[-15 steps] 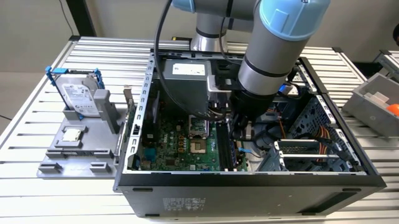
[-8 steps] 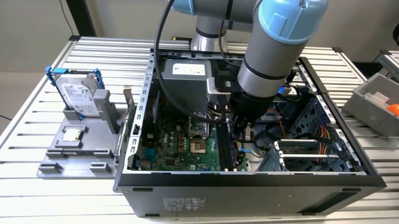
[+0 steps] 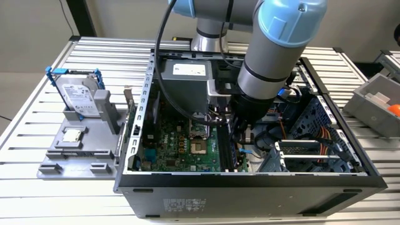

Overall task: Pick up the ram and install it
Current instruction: 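Press down the ram until it locks into place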

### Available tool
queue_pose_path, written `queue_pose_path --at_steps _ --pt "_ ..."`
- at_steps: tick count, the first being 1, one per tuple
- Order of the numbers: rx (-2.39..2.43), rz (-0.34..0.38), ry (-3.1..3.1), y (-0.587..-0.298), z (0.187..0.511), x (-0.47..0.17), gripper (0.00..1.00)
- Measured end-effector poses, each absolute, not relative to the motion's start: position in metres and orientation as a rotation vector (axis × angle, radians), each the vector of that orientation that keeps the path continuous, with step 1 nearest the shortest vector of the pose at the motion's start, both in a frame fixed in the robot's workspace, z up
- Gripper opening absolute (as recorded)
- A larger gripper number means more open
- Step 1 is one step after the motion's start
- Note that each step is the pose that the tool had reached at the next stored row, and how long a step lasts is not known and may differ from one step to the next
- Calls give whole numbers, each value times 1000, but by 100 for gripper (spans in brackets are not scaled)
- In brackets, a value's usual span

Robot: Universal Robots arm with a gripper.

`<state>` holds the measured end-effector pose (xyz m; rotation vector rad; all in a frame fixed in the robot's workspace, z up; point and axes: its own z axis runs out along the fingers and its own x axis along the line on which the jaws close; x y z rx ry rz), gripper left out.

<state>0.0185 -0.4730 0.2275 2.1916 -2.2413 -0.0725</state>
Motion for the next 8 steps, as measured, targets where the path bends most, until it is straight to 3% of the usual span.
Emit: queue_pose_path --at_steps 8 --pt "2191 -72 -2241 -473 224 18 0"
